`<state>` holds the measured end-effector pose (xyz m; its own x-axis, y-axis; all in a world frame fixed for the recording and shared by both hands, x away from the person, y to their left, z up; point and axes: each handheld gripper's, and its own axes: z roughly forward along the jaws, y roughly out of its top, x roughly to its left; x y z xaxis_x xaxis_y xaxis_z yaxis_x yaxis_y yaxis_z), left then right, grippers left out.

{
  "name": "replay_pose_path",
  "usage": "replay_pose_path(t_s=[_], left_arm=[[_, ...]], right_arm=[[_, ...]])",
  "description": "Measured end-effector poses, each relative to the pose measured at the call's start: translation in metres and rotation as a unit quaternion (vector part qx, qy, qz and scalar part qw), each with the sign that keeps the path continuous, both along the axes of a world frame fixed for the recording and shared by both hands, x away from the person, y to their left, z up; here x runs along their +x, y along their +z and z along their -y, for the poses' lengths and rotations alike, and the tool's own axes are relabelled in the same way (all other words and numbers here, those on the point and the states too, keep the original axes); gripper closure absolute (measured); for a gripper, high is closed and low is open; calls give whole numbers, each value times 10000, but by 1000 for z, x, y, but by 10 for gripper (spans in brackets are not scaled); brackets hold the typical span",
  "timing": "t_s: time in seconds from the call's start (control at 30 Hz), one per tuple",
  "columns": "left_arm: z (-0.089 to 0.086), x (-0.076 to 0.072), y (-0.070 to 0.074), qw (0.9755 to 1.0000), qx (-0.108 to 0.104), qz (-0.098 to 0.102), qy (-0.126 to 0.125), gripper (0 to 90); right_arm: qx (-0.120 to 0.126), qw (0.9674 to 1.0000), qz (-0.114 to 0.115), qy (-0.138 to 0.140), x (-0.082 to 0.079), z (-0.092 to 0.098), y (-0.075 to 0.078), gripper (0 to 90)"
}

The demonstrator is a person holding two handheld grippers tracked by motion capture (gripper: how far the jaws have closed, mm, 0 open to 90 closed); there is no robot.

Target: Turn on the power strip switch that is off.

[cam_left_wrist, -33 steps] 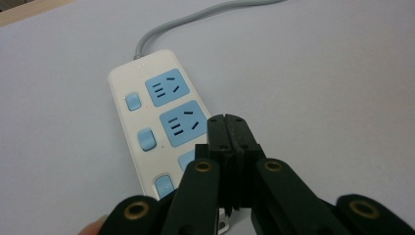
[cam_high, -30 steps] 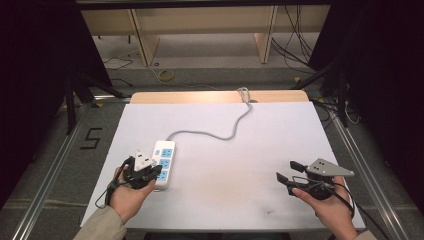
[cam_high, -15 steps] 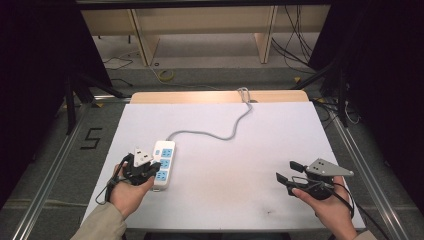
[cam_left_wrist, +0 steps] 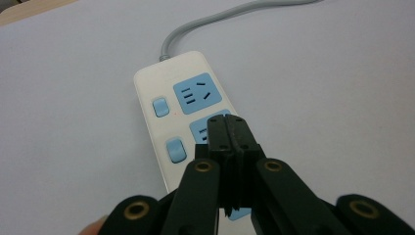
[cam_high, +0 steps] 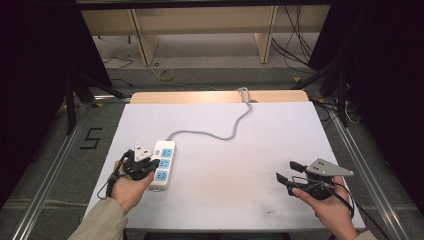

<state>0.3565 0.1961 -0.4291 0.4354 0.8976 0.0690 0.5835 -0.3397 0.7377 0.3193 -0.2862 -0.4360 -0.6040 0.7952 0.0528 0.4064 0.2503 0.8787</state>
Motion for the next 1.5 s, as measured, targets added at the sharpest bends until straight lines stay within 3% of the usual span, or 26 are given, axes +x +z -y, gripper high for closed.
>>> replay_pose_path(t_s=[1.5], left_arm=[[-8, 21, -4, 9994, 20, -201, 284, 898]], right_arm=[[-13, 10000, -20, 25, 1, -1, -1, 340]])
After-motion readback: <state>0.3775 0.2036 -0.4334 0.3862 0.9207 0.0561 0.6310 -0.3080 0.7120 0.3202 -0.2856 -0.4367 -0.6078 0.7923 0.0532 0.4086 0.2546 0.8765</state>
